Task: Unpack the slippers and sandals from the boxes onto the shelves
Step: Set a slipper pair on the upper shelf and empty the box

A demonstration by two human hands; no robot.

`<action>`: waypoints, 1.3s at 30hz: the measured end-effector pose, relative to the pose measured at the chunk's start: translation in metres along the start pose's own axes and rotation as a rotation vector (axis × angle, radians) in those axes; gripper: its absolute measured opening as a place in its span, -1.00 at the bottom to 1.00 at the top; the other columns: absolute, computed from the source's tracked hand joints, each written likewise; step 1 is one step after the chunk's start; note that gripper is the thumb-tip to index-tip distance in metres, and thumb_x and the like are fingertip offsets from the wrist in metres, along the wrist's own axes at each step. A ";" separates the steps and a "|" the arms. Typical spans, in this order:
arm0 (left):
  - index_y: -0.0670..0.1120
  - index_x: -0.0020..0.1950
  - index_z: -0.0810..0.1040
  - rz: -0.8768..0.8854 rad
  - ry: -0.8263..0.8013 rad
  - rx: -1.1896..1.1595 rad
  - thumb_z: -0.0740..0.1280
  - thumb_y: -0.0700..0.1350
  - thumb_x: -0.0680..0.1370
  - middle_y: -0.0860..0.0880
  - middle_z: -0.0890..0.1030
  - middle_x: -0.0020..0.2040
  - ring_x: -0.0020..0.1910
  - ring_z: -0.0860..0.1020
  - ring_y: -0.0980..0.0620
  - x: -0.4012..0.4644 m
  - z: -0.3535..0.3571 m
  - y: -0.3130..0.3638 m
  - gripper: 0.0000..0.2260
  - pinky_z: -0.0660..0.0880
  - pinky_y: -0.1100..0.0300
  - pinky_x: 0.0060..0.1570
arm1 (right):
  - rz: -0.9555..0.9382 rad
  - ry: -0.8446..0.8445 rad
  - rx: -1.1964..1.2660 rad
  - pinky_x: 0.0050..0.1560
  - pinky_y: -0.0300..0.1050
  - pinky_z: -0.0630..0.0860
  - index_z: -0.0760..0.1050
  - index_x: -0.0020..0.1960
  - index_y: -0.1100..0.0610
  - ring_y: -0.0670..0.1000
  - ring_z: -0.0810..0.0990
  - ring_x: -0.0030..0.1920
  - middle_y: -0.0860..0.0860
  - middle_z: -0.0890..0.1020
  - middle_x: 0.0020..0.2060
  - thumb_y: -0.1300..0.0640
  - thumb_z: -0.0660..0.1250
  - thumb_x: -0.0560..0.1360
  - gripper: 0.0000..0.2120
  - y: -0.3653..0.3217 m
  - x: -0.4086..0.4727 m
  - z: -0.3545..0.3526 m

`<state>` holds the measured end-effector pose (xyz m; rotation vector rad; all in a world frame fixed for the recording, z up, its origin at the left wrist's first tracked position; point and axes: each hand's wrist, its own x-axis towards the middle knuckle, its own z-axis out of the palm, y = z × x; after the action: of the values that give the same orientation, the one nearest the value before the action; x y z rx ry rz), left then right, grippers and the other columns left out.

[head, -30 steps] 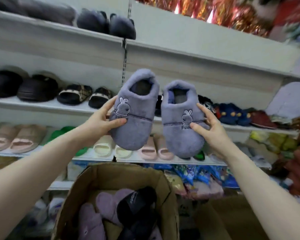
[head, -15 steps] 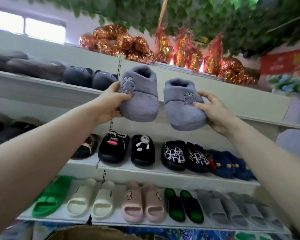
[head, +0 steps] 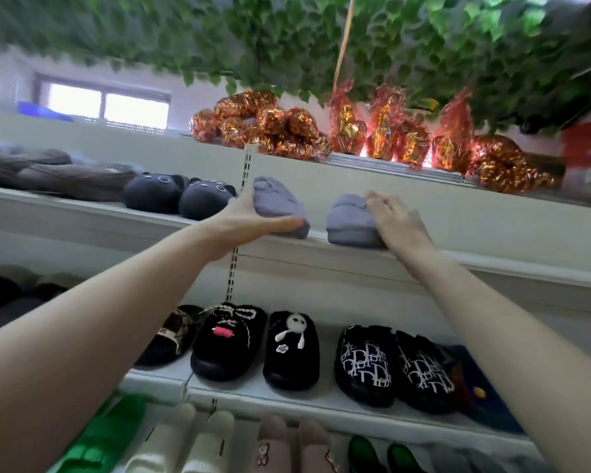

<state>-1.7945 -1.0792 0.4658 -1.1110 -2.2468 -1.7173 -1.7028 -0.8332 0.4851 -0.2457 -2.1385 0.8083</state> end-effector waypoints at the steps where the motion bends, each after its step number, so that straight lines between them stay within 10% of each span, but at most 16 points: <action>1: 0.00 0.44 0.24 -0.001 0.004 0.082 0.55 0.28 0.24 0.04 0.42 0.38 0.34 0.41 0.07 0.004 0.000 -0.006 -0.10 0.33 0.09 0.39 | -0.117 -0.033 -0.064 0.39 0.02 0.33 0.49 0.25 -0.13 0.09 0.40 0.36 0.06 0.50 0.30 -0.33 0.19 0.49 -0.56 0.000 -0.007 0.002; 4: 0.02 0.57 0.10 0.005 0.074 0.236 0.43 0.26 0.40 -0.03 0.24 0.52 0.45 0.28 -0.02 0.016 0.007 -0.014 -0.13 0.23 0.06 0.45 | -0.298 -0.110 -0.345 0.36 0.02 0.37 0.39 0.37 -0.21 0.06 0.39 0.33 0.01 0.42 0.29 -0.50 0.19 0.26 -0.26 0.000 -0.026 0.013; 12: 0.11 0.43 0.39 0.177 0.189 0.651 0.18 0.14 0.60 -0.07 0.25 0.49 0.43 0.28 -0.12 0.043 0.031 -0.027 -0.60 0.20 0.02 0.43 | -0.344 -0.187 -0.335 0.24 -0.21 0.28 0.41 0.40 -0.17 -0.01 0.41 0.32 -0.03 0.45 0.31 -0.21 0.38 0.45 -0.46 0.019 0.008 0.010; 25: 0.12 0.38 0.41 0.155 0.259 0.761 0.14 0.14 0.61 -0.10 0.27 0.48 0.40 0.30 -0.18 0.063 0.052 -0.038 -0.64 0.21 -0.06 0.41 | -0.428 -0.221 -0.392 0.25 -0.09 0.33 0.34 0.44 -0.17 0.07 0.43 0.32 -0.01 0.44 0.35 -0.21 0.32 0.49 -0.46 0.048 0.036 0.018; 39: -0.06 0.31 0.53 0.637 0.253 0.859 0.30 -0.09 0.57 -0.09 0.52 0.26 0.23 0.45 -0.15 -0.038 0.049 -0.069 -0.69 0.36 0.04 0.30 | -0.787 -0.005 -0.739 0.36 0.22 0.38 0.39 0.45 0.10 0.33 0.37 0.37 0.29 0.38 0.37 0.07 0.33 0.56 -0.53 0.061 -0.059 0.033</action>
<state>-1.7912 -1.0615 0.3746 -1.1016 -1.8363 -0.5138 -1.6959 -0.8268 0.3946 0.2274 -2.1869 -0.4395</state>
